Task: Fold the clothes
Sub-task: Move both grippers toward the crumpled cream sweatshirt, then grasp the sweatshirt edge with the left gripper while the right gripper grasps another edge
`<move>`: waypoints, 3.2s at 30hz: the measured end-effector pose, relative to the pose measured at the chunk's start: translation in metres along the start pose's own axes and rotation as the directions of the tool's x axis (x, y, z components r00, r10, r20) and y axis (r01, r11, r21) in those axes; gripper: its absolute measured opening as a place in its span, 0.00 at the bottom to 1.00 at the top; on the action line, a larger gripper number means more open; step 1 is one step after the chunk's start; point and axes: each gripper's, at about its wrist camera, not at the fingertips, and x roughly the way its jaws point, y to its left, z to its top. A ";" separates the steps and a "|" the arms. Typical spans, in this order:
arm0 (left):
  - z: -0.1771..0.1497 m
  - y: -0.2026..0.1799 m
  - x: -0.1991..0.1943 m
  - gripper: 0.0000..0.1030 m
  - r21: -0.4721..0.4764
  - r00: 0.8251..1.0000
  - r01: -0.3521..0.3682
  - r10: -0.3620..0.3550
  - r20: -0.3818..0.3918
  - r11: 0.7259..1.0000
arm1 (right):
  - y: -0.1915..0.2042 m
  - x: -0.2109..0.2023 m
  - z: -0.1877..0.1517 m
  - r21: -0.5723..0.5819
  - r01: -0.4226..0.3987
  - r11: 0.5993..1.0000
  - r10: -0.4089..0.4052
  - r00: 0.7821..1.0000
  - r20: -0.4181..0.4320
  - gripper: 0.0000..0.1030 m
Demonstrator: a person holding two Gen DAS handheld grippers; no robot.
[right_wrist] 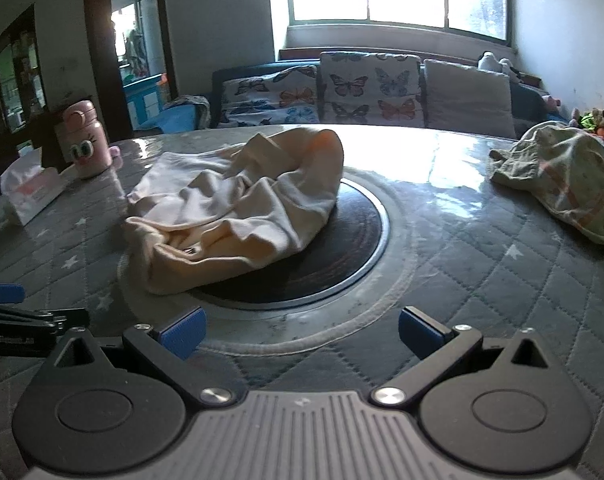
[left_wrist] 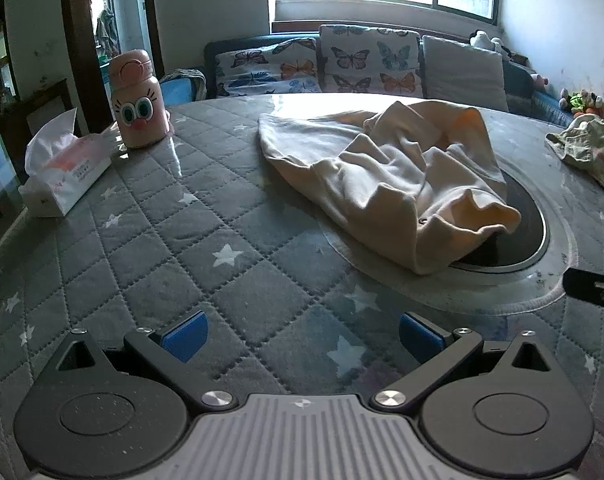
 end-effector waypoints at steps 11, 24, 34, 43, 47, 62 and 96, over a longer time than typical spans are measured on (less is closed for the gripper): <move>0.012 0.019 -0.027 1.00 -0.021 1.000 0.021 -0.021 0.004 1.000 | 0.030 -0.008 -0.001 0.017 0.023 1.000 -0.023 1.000 0.014 1.00; 0.004 0.013 -0.029 1.00 -0.015 1.000 0.019 -0.019 -0.024 1.000 | 0.046 -0.013 -0.007 0.045 0.046 0.998 -0.047 0.999 0.022 1.00; 0.003 0.006 -0.028 1.00 0.011 0.999 0.032 -0.031 -0.038 0.999 | 0.056 -0.010 -0.009 0.065 0.031 0.997 -0.032 0.999 0.026 1.00; 0.002 0.004 -0.028 1.00 0.010 0.998 0.038 -0.037 -0.046 0.999 | 0.067 -0.010 -0.009 0.065 0.031 0.997 -0.032 0.999 0.023 1.00; 0.003 0.002 -0.027 1.00 0.013 0.998 0.042 -0.041 -0.050 0.999 | 0.066 -0.009 -0.007 0.062 0.020 0.998 -0.021 1.000 0.016 1.00; 0.011 -0.002 -0.012 1.00 0.026 0.995 0.061 -0.059 -0.076 0.998 | 0.047 0.004 -0.001 0.046 -0.035 0.998 0.036 0.999 -0.018 1.00; 0.060 -0.001 0.007 1.00 0.054 0.997 0.068 -0.065 -0.046 0.996 | 0.022 0.038 0.035 0.014 -0.099 0.995 0.100 0.992 -0.071 0.99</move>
